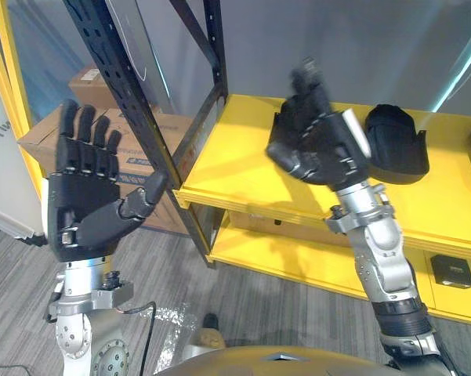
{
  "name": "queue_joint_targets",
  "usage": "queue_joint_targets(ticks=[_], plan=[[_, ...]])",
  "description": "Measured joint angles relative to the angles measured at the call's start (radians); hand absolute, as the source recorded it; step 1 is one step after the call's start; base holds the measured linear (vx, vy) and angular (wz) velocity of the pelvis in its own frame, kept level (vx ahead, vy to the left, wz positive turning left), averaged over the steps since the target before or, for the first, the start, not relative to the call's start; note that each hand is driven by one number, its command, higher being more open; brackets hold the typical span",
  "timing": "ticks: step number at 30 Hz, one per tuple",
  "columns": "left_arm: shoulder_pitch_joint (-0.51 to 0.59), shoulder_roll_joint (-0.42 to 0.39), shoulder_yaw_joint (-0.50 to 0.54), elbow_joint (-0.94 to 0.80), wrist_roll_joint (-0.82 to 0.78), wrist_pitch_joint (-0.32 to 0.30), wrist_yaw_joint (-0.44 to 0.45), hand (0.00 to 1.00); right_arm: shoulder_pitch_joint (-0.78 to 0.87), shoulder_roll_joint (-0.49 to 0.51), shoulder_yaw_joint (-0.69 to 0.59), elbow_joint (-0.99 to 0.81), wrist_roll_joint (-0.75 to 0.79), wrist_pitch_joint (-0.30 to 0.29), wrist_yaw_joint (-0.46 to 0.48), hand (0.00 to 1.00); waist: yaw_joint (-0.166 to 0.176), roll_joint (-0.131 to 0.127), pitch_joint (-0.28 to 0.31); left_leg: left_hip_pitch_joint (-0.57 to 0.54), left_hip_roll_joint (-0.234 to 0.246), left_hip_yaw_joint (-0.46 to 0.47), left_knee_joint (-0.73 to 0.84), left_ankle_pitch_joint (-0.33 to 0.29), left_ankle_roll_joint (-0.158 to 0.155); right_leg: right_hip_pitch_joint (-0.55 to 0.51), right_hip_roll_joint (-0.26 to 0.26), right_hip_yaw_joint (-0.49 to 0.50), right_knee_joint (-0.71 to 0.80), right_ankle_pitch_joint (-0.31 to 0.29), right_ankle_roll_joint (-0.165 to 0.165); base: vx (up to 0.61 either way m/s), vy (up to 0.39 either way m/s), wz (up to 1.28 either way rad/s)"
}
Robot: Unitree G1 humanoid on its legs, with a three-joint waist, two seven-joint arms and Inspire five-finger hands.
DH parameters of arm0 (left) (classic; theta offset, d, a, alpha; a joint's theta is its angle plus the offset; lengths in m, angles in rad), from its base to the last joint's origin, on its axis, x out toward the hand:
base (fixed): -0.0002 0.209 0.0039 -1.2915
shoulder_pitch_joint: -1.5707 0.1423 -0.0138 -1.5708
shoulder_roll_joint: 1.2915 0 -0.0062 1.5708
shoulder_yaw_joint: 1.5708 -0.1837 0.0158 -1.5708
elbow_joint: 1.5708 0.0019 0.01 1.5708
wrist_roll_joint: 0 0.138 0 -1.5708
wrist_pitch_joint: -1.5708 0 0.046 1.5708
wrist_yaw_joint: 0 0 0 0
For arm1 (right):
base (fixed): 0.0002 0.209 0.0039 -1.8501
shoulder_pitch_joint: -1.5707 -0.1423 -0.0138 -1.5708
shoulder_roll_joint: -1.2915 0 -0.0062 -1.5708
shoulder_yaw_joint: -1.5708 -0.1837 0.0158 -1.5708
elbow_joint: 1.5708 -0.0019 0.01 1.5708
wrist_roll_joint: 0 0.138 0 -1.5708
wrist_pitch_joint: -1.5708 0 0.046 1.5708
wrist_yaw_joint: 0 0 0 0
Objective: Walk over and take three plastic housings, then place them on the shelf
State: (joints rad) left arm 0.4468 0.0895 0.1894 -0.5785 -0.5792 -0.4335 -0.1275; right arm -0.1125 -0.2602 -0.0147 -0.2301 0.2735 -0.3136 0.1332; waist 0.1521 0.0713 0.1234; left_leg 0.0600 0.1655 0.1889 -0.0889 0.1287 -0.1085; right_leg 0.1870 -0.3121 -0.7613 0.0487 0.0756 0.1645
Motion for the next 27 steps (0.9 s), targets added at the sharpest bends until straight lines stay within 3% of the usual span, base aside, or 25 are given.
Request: queue_joint_targets(ticks=[3,6,8,11,13,15,18,20,24,27], plan=[[0.002,-0.01,0.069,-0.001,0.034,-0.048,0.101,1.0,0.072,0.032,-0.107,0.02,-0.105,-0.001,-0.152,1.0,-0.018,-0.009,-0.005,-0.002,0.0,0.007,0.0,-0.004,-0.001,-0.009,0.0,0.009,-0.001,0.0,0.0,-0.02,0.001,-0.07],[0.018,-0.029,0.186,0.007,0.135,-0.042,0.221,1.0,0.148,0.038,-0.255,0.042,-0.136,-0.001,-0.258,1.0,-0.024,-0.008,-0.006,-0.007,0.0,0.012,0.0,-0.002,-0.005,-0.017,0.0,0.014,-0.001,0.006,-0.001,0.0,-0.003,-0.03],[0.028,-0.039,0.262,0.053,0.159,-0.041,0.247,1.0,0.173,0.038,-0.342,0.066,-0.142,-0.007,-0.303,1.0,-0.029,-0.003,-0.012,-0.012,-0.001,0.012,0.0,-0.001,-0.007,-0.021,0.0,0.014,-0.001,0.006,0.0,0.0,0.0,0.0],[0.029,-0.047,0.371,0.227,0.191,0.008,0.313,1.0,0.178,0.038,-0.496,0.183,-0.142,-0.008,-0.438,1.0,-0.045,0.011,-0.027,-0.016,-0.001,0.026,0.0,0.002,-0.008,-0.027,0.0,0.018,-0.001,0.007,0.0,0.0,-0.005,-0.01],[0.028,-0.048,0.388,0.382,0.198,0.049,0.351,1.0,0.184,0.038,-0.566,0.302,-0.065,-0.007,-0.469,1.0,-0.048,0.013,-0.038,-0.016,0.001,0.041,0.0,0.002,-0.008,-0.031,0.001,0.023,-0.001,0.006,-0.001,0.0,-0.014,-0.07],[0.012,-0.048,0.394,0.666,0.195,0.112,0.384,1.0,0.218,0.039,-0.602,0.495,-0.025,0.006,-0.503,1.0,-0.055,0.018,-0.051,-0.016,0.002,0.055,0.0,0.001,-0.008,-0.039,0.001,0.033,-0.001,0.004,-0.001,-0.02,-0.013,-0.11],[-0.019,-0.054,0.392,1.041,0.185,0.159,0.384,1.0,0.267,0.05,-0.602,0.761,0.012,0.049,-0.492,1.0,-0.064,0.014,-0.051,0.0,0.006,0.084,0.0,-0.008,-0.007,-0.044,0.001,0.06,-0.001,-0.003,-0.009,-0.02,-0.008,-0.23],[-0.02,-0.06,0.385,1.199,0.144,0.185,0.349,1.0,0.285,0.088,-0.61,0.894,0.024,0.051,-0.485,1.0,-0.076,0.004,-0.053,0.006,0.007,0.091,0.0,-0.01,-0.008,-0.043,0.002,0.064,-0.001,-0.004,-0.009,-0.02,-0.008,-0.12],[-0.023,-0.081,0.363,1.346,0.101,0.26,0.252,1.0,0.34,0.169,-0.597,0.982,0.024,0.054,-0.447,1.0,-0.081,-0.011,-0.047,0.023,0.006,0.117,0.0,-0.032,-0.013,-0.043,-0.001,0.086,-0.004,-0.009,-0.005,-0.04,0.007,-0.16],[-0.075,-0.084,0.332,1.483,0.056,0.31,0.181,1.0,0.326,0.179,-0.565,1.121,0.008,0.081,-0.386,1.0,-0.103,-0.021,-0.051,0.027,0.004,0.168,0.0,-0.031,-0.01,-0.029,0.001,0.098,-0.038,-0.01,-0.005,-0.03,0.012,0.05]])
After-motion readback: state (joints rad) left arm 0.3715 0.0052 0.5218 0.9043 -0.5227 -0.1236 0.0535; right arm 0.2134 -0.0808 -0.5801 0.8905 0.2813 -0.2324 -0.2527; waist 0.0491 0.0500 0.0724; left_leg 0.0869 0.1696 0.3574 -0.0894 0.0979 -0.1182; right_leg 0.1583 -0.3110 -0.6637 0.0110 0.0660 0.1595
